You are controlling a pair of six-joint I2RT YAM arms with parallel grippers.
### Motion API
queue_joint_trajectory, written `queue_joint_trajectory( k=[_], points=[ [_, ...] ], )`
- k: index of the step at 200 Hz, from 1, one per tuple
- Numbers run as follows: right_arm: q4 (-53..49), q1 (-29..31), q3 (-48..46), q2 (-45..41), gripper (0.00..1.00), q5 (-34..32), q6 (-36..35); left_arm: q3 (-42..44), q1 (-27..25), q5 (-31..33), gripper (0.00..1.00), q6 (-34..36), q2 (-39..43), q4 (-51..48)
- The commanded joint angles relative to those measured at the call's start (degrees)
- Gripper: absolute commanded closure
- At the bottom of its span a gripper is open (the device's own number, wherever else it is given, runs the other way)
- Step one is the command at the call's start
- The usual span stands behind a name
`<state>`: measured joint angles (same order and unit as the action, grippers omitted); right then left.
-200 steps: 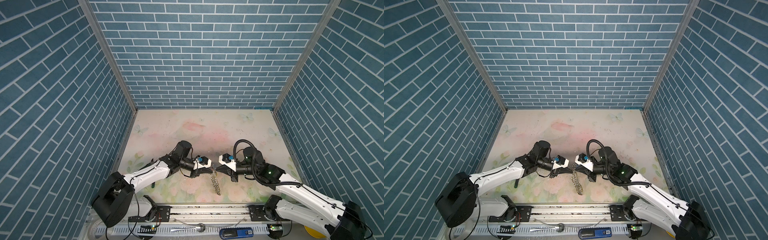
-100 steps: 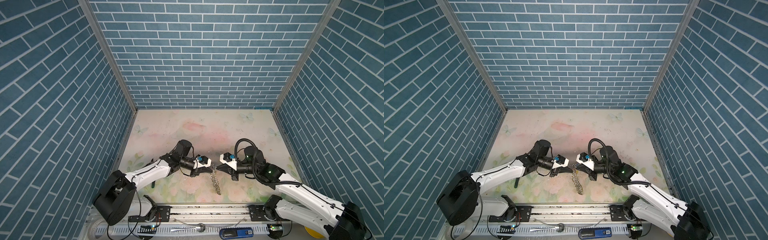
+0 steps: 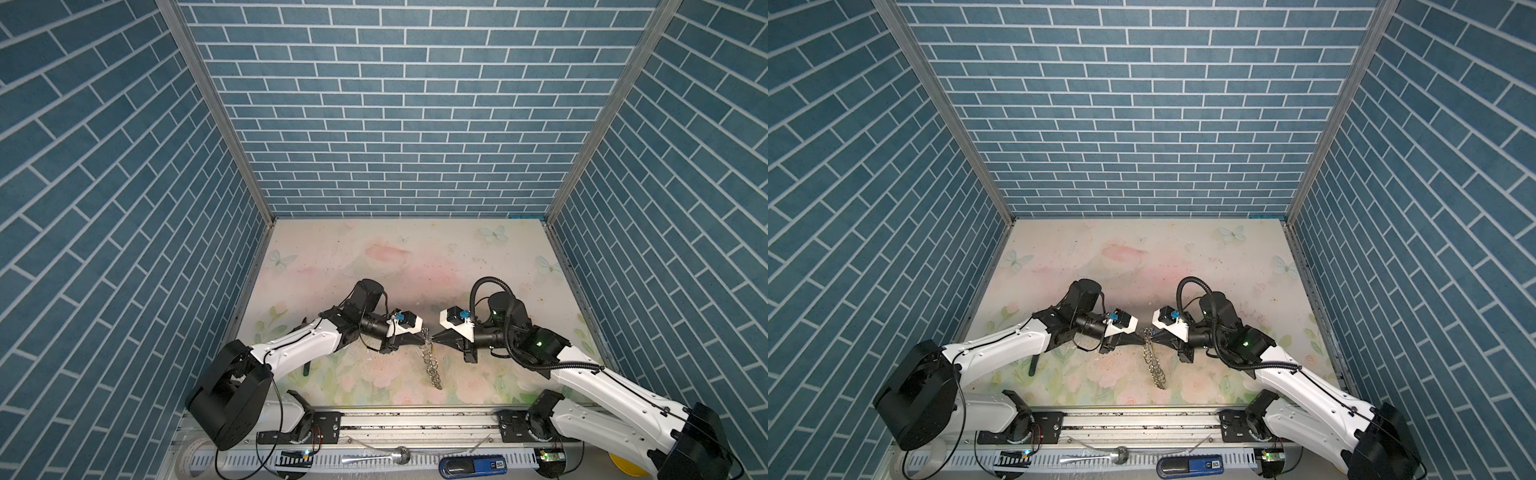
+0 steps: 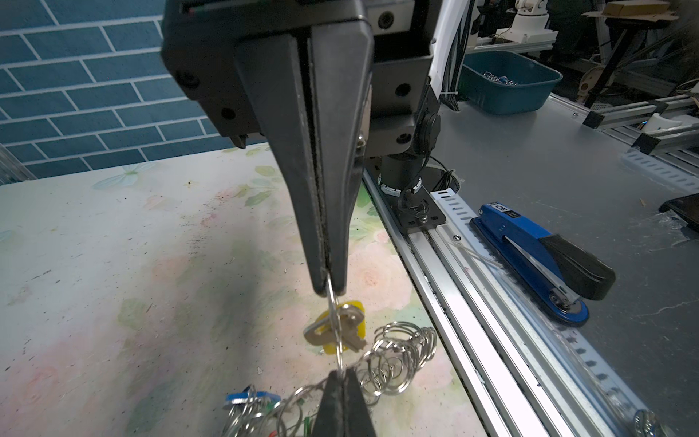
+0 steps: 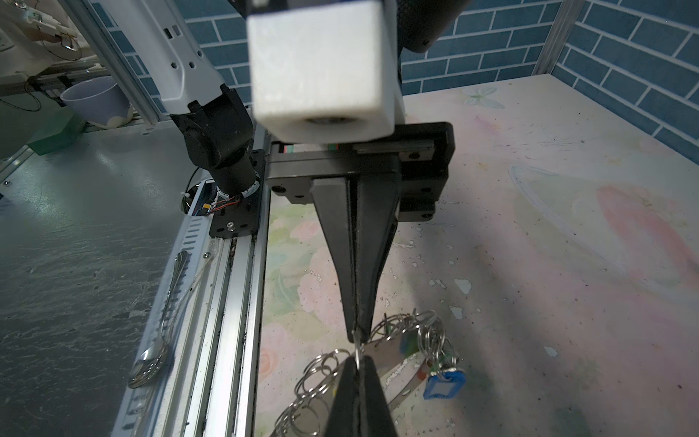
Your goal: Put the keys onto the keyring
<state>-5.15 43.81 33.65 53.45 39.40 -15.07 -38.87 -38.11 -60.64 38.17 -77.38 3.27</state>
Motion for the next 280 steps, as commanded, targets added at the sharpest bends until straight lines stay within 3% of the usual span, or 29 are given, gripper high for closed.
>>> queue_joint_trajectory(
  k=[1, 280],
  points=[
    [0.2, -0.3, -0.7, 0.2, 1.0, 1.9, -3.1, 0.1, 0.3, 1.8, 1.0, 0.0, -1.1, -3.8],
    [2.1, -0.4, -0.7, -1.1, 1.0, -0.6, -1.3, 0.3, 0.3, 1.6, 1.0, -0.2, -0.7, -3.6]
  ],
)
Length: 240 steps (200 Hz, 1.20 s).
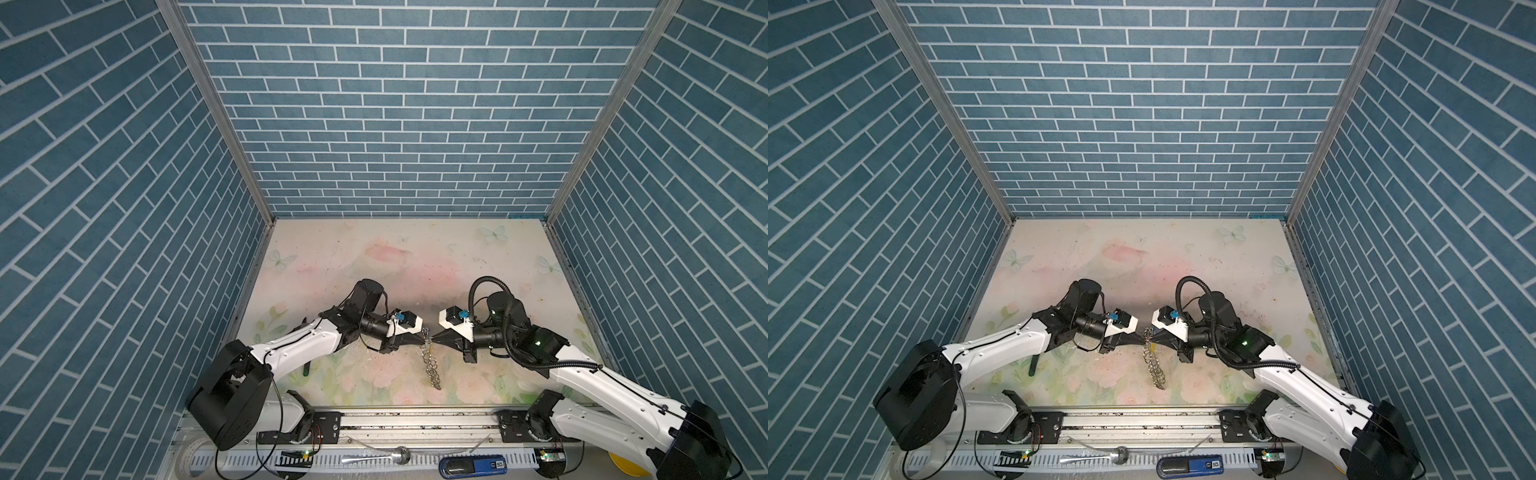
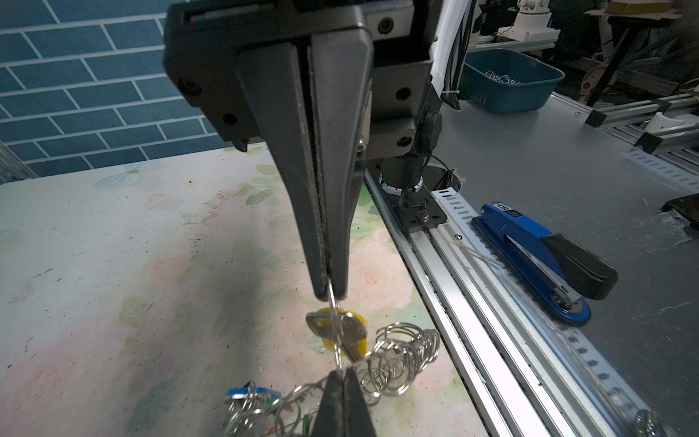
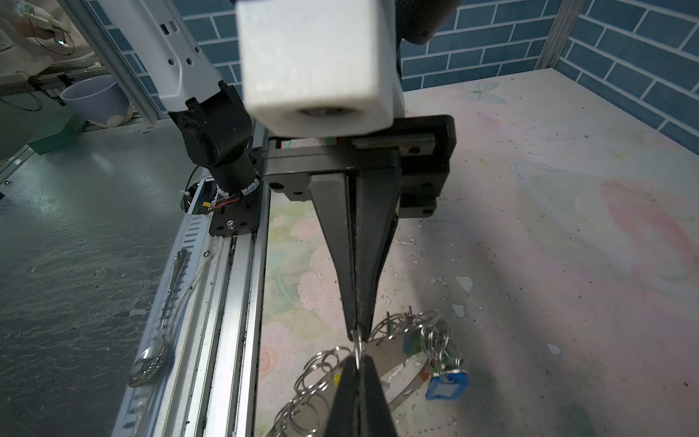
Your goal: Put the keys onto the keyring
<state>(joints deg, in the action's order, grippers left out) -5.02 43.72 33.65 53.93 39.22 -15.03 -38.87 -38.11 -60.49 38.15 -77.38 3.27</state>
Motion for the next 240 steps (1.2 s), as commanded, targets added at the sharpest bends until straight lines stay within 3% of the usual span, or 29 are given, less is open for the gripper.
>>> queue_joint_trajectory(
  k=[1, 240],
  points=[
    [1.9, -0.3, -0.7, -1.5, 1.0, -0.4, -1.3, 0.3, 0.3, 1.5, 1.0, -0.1, -0.7, -3.6],
    [1.1, -0.4, -0.2, -0.2, 1.0, 0.7, -1.4, 0.3, 0.3, 1.8, 1.0, -0.8, -0.9, -2.8]
  ],
)
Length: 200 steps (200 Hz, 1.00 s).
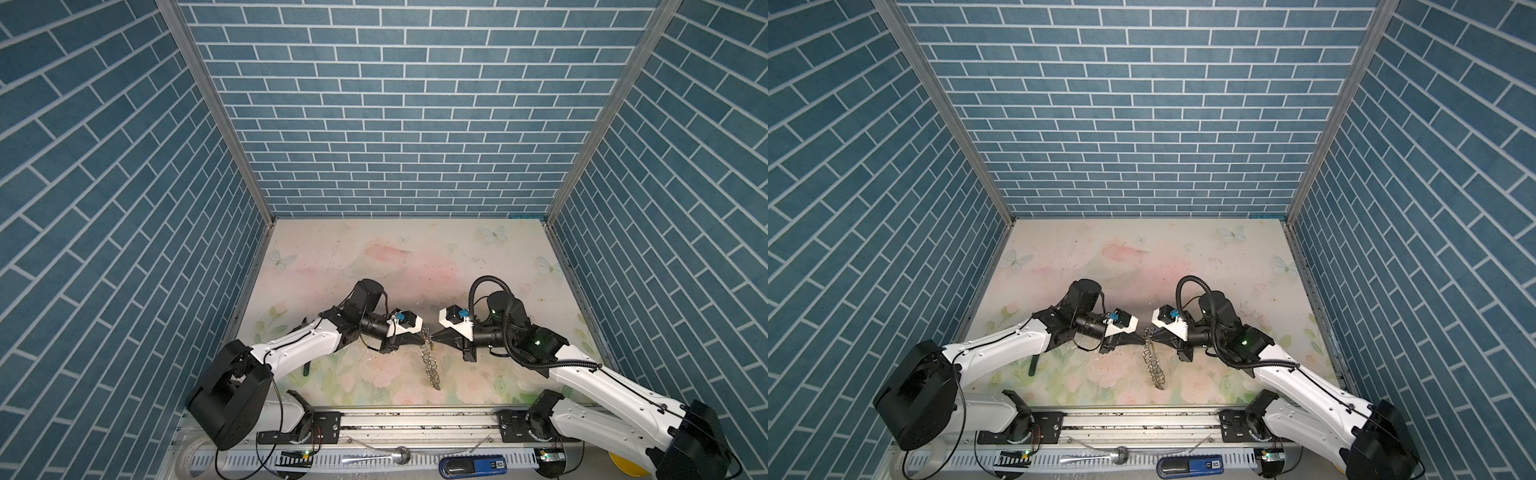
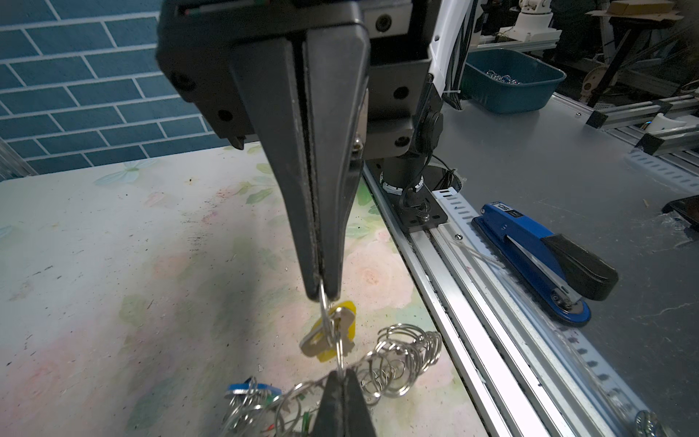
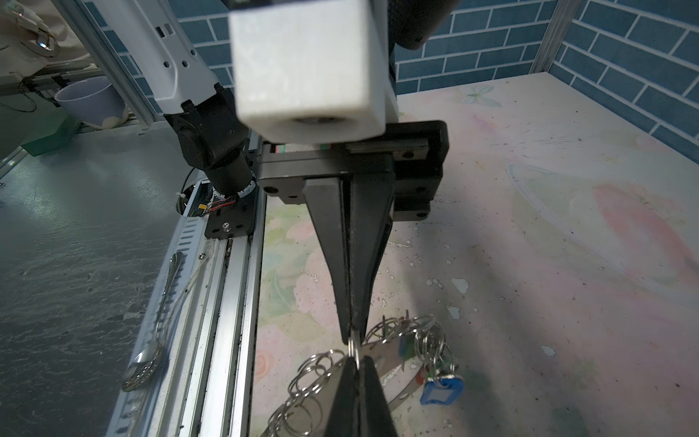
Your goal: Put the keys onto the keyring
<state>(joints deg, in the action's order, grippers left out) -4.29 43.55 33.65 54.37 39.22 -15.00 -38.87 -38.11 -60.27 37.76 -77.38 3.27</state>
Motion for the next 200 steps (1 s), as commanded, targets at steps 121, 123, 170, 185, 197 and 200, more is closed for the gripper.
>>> queue_joint_trajectory(
  k=[121, 123, 170, 185, 197, 200],
  points=[
    [0.1, -0.2, -0.1, -0.1, 1.0, 0.3, -1.3, 0.4, 0.3, 1.6, 1.0, -0.4, -0.9, -2.9],
    [0.1, -0.2, -0.1, -0.1, 1.0, 0.3, -1.3, 0.4, 0.3, 1.6, 1.0, -0.4, -0.9, -2.9],
    [0.0, -0.2, 0.0, -0.4, 1.0, 0.6, -1.2, 0.3, 0.3, 1.7, 1.0, -0.5, -0.9, -2.9],
    [0.1, -0.2, -0.2, -1.1, 1.0, 0.5, -1.2, 0.3, 0.3, 1.7, 1.0, -0.4, -0.9, -2.9],
    [0.3, -0.2, -0.3, -1.6, 1.0, 0.6, -1.2, 0.3, 0.3, 1.7, 1.0, -0.4, -0.9, -2.9],
    [0.1, -0.2, -0.3, -1.6, 1.0, 0.6, -1.1, 0.3, 0.3, 1.7, 1.0, -0.5, -0.9, -2.9]
  ],
)
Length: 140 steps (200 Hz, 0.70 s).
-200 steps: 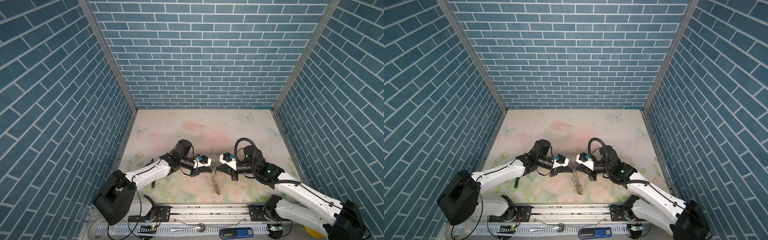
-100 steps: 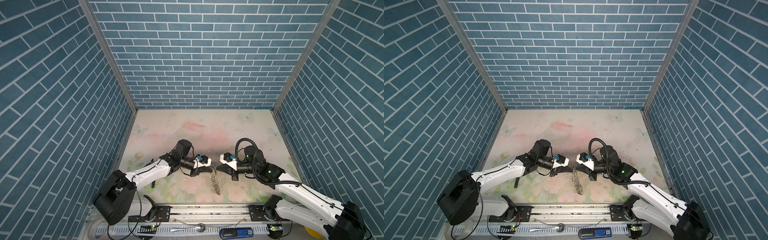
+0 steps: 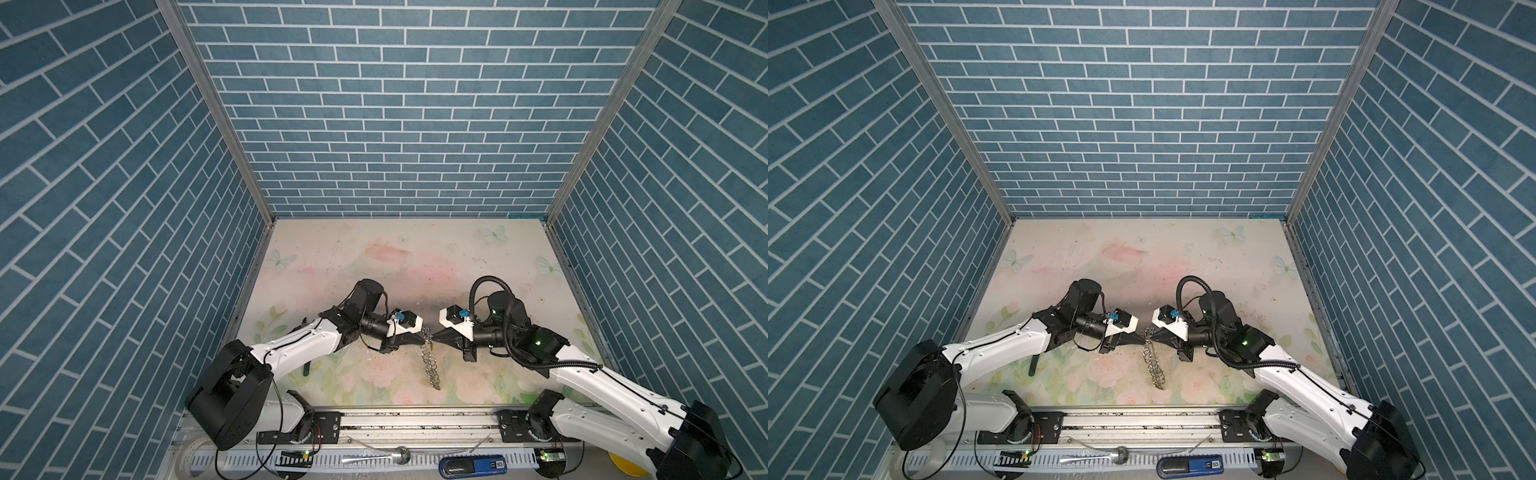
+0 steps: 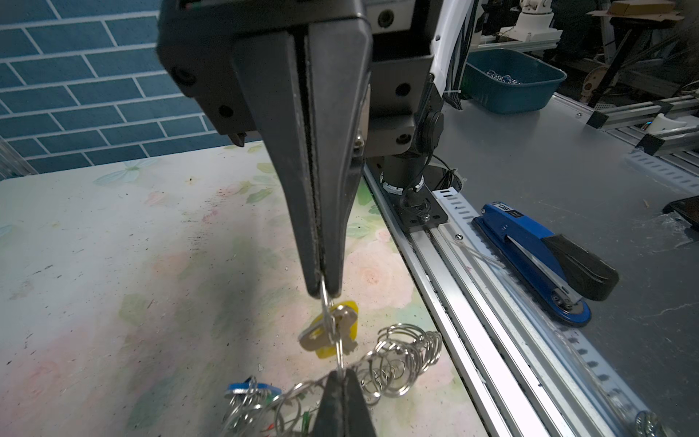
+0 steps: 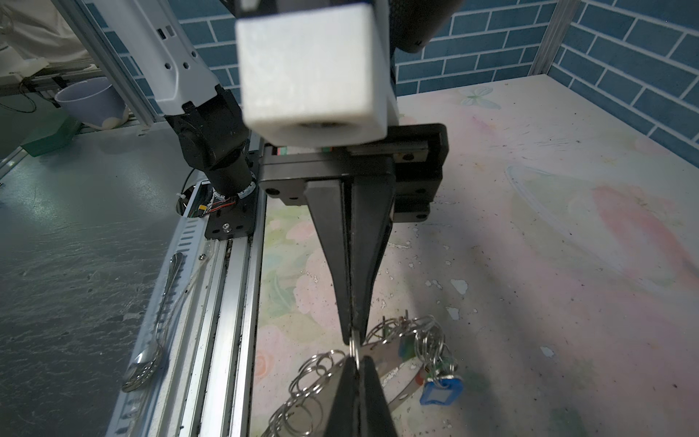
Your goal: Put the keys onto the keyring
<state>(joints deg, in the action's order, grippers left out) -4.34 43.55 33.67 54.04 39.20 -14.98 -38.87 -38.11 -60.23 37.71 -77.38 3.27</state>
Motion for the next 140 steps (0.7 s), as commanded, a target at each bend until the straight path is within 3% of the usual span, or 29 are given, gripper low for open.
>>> queue_joint_trajectory(
  k=[1, 140],
  points=[
    [0.2, -0.2, -0.3, -1.2, 1.0, 0.6, -1.1, 0.3, 0.3, 1.7, 1.0, -0.5, -0.9, -2.9],
    [-0.4, -0.2, 0.1, 0.7, 1.0, 1.0, -1.1, 0.3, 0.4, 1.7, 1.0, -0.5, -0.9, -2.9]
  ],
)
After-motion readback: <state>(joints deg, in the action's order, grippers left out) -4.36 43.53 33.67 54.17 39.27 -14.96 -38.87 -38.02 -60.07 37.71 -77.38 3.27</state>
